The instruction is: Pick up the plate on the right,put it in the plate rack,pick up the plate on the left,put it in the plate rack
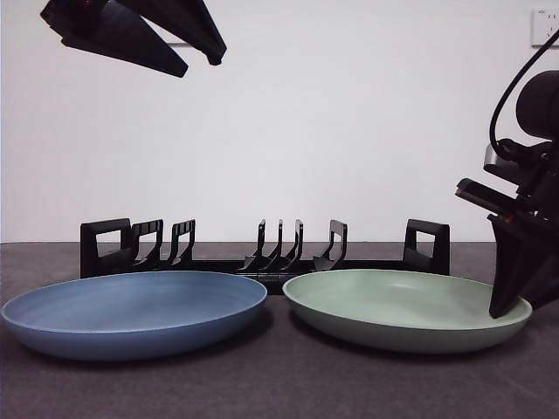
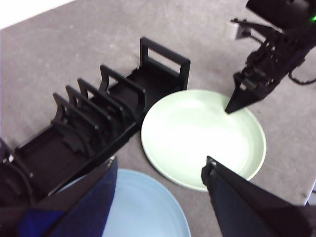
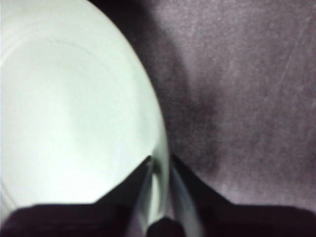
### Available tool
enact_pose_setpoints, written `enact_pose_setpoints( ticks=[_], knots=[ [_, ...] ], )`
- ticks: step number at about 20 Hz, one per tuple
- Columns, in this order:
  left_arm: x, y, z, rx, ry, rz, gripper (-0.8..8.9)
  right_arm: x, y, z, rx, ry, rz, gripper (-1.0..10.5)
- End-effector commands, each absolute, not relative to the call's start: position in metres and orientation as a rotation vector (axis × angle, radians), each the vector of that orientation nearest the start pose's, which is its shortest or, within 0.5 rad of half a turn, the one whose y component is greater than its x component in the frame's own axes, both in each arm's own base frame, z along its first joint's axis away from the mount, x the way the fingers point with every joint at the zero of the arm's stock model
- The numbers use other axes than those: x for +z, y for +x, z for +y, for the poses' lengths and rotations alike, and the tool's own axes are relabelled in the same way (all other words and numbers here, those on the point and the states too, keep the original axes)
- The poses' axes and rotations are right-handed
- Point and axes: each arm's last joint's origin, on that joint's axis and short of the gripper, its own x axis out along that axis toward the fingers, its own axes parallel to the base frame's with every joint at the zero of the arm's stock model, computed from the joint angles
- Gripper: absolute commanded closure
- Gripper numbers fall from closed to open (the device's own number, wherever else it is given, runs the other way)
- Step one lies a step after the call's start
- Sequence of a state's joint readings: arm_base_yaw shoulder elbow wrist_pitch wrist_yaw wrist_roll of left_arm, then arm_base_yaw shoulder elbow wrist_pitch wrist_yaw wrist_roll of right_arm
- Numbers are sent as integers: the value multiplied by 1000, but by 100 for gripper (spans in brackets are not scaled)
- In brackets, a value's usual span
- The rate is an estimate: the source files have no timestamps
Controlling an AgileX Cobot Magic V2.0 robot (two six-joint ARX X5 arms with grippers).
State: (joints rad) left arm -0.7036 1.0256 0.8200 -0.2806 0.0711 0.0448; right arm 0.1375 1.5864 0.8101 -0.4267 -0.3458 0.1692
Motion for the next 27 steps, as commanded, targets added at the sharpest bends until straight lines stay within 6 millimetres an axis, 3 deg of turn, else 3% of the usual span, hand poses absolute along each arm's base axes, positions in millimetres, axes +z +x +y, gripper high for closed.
enact_pose_setpoints(
  ticks=[1,8,15,20,27],
  knots=[
    [292,166,-145,-777,215,468,517,150,271,47,275,267,1255,962],
    [290,160,-150,-854,341,441,517,169,260,46,264,308,1259,962],
    [286,136,-175,-1015,641,317,517,204,250,57,359,333,1254,962],
    [273,124,-196,-1085,812,286,524,221,251,69,398,311,1257,962],
    [245,122,-218,-1071,988,362,526,236,253,81,531,364,1238,962]
  ],
)
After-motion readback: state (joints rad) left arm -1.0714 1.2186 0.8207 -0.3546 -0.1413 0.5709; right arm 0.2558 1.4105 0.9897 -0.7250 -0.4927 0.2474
